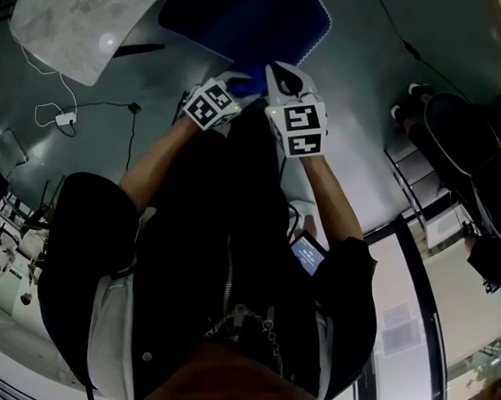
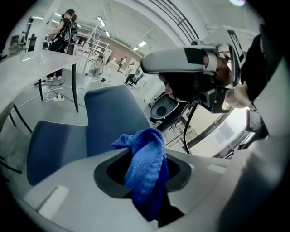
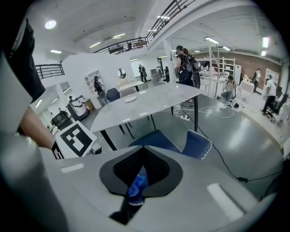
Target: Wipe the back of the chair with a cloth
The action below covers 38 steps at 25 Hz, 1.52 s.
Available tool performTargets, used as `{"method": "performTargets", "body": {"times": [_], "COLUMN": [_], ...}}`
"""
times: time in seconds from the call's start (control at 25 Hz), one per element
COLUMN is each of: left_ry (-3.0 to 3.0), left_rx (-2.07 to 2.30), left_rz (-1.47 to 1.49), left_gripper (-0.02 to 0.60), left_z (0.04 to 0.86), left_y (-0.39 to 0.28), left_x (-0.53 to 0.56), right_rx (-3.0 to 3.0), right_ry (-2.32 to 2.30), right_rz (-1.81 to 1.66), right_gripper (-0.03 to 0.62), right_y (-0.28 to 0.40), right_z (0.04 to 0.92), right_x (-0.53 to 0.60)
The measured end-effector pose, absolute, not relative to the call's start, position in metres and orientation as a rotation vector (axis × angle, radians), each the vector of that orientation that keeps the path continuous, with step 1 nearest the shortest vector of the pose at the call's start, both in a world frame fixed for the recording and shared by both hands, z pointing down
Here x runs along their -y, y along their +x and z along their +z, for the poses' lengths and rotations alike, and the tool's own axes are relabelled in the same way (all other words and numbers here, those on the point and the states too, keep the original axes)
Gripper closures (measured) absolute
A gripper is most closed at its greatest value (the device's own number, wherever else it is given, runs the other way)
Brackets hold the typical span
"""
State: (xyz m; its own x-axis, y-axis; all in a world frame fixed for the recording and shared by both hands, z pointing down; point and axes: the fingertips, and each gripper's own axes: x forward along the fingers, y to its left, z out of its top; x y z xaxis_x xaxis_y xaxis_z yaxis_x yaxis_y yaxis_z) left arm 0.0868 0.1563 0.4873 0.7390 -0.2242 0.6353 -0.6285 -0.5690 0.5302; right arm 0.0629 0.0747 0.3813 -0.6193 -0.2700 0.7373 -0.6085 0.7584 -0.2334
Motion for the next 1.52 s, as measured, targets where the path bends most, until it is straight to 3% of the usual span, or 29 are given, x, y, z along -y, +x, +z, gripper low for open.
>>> {"method": "performTargets", "body": {"times": [0.52, 0.92, 1.52], "left_ry": [2.368, 2.475, 2.457], "left_rx": [0.766, 0.912, 0.935], "left_rz": [0.698, 0.652, 0.574], "left_gripper": [0.451, 0.449, 0.449], "left_z": [0.425, 0.362, 0.357], "left_y": [0.011, -0.056, -0.076], "left_x": [-0.191, -0.262, -0.333], "right_rx": [2.289, 2.358, 2.37], "right_ry": [1.038, 1.119, 1.169], "right_rz": [0.632, 0.66, 0.624], "right_gripper": [0.591, 0.592, 0.592], "right_y": [0.045, -0.014, -0.043], "right_z": [0.332, 0.307, 0.294], "right_x": [-0.18, -0.281, -0.348]}}
